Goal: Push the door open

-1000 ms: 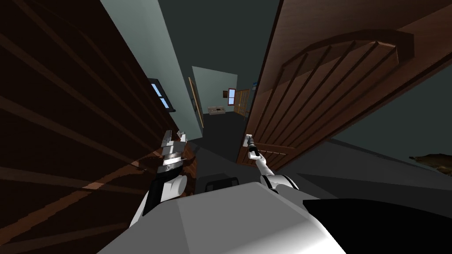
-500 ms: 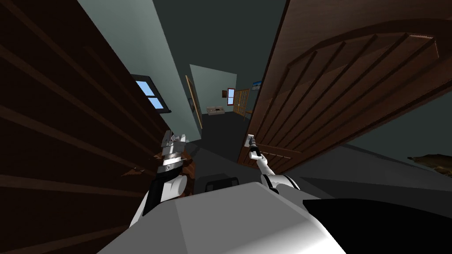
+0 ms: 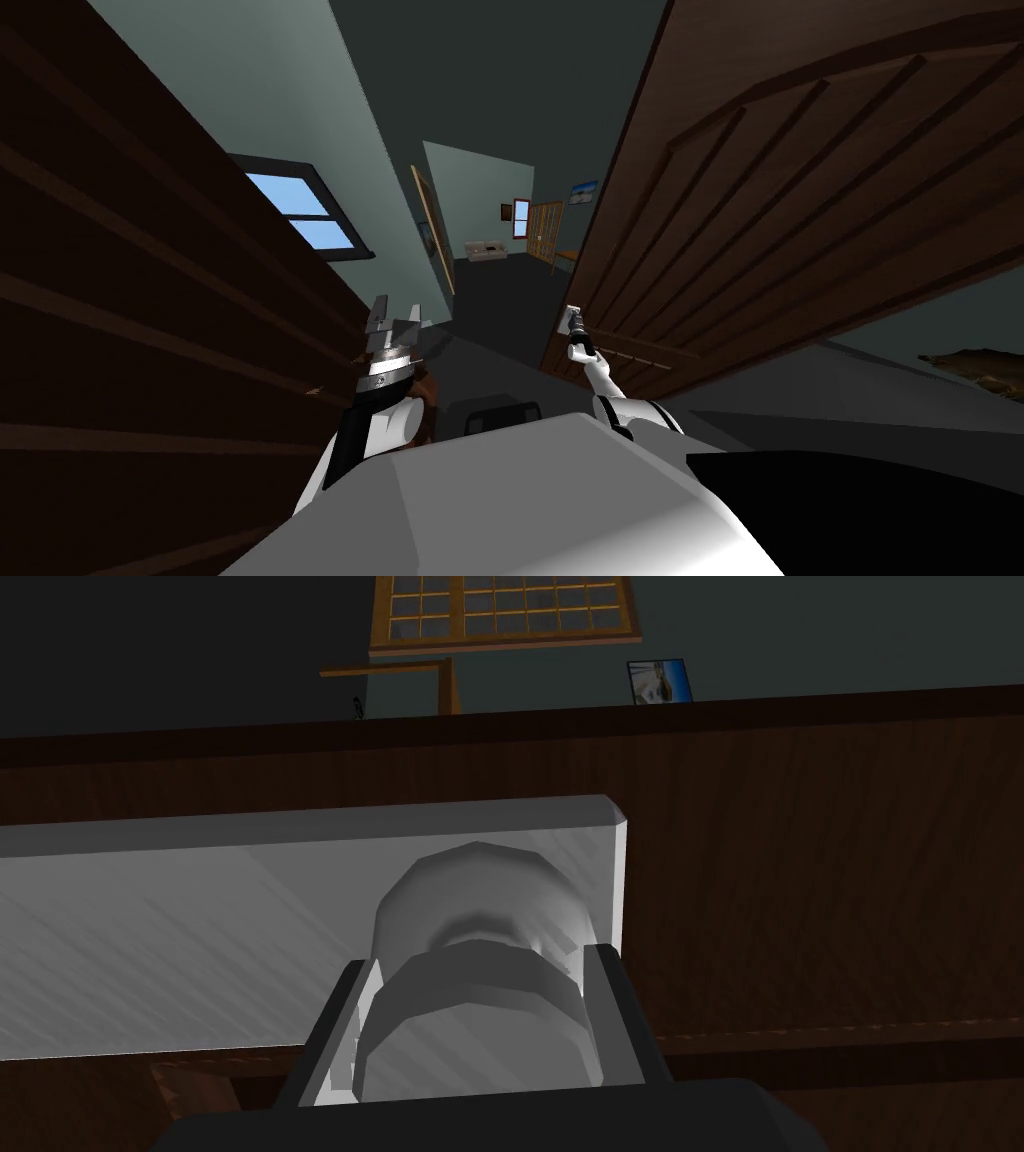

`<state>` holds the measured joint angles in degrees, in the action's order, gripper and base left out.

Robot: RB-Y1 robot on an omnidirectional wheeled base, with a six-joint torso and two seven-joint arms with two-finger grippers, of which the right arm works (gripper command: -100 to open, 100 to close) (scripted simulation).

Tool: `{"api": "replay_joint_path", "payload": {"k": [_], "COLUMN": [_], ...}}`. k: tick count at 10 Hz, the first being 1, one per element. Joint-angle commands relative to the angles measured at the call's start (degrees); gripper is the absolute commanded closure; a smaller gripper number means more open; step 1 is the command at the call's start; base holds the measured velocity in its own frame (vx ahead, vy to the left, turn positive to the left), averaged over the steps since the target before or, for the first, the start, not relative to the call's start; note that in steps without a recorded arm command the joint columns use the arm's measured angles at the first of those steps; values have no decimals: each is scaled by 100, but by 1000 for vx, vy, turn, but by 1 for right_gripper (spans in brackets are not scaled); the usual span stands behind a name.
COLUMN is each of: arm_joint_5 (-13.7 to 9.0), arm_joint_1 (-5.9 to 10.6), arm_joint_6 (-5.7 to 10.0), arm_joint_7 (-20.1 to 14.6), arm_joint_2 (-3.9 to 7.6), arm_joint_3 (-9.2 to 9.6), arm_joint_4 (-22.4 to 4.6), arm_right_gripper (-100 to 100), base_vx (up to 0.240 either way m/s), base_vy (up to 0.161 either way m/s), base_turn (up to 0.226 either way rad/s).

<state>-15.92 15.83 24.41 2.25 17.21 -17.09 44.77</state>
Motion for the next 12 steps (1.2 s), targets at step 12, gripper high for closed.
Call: {"api": "replay_joint_path", "payload": {"k": [12], "arm_joint_5": [-221], "arm_joint_1": [-78], "arm_joint_6": [124], "arm_joint_7": [211], "arm_joint_2": [292], "arm_joint_3": [-777], "arm_joint_4": [-295], "arm_right_gripper": [100], "base_vx": [181], "base_vy": [32], "base_turn": [-54]}}
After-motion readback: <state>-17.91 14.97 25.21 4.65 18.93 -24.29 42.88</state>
